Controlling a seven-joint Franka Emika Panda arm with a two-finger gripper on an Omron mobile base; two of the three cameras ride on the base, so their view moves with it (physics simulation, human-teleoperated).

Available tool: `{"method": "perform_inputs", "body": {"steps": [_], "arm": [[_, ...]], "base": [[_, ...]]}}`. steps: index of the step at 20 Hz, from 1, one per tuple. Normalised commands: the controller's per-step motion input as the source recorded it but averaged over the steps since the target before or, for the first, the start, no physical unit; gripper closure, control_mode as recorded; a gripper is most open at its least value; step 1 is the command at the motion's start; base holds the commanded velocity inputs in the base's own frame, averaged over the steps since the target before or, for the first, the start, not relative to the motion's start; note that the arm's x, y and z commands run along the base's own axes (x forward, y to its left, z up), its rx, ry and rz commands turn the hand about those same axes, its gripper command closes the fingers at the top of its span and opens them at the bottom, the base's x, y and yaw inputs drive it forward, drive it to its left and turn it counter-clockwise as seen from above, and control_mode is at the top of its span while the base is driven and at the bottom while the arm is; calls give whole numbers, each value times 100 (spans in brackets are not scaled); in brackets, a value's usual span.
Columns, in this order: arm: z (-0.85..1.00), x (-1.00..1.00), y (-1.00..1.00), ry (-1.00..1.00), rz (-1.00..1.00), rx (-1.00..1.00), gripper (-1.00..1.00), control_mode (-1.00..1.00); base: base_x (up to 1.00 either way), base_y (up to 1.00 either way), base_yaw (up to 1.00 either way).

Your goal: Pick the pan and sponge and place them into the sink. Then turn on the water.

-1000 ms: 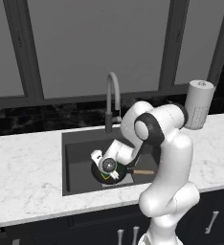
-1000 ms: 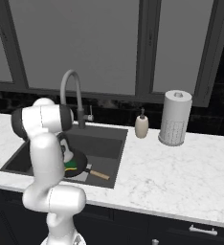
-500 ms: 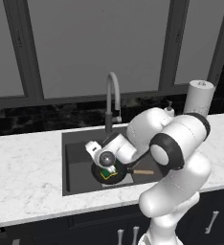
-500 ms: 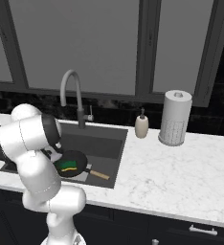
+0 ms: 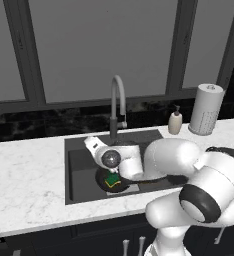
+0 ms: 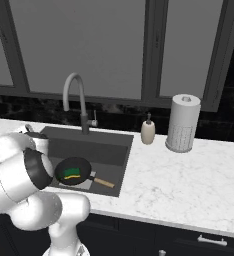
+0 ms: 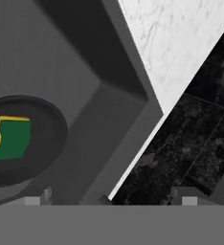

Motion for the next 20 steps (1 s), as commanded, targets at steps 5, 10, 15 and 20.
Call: {"method": "perform_inputs", "body": {"steps": [5,10,15,20], "arm": [[99,-57,19,-16,-4,0,-100,-100],[95,-66,-1,-6,0,7,-100,-100],[83,-66,-22,2,1,23,-100,-100],[74,-37,-46,26,0,36,-100,-100]], "base": [[0,0,0],[0,0,0],[0,0,0],[0,0,0]]}}
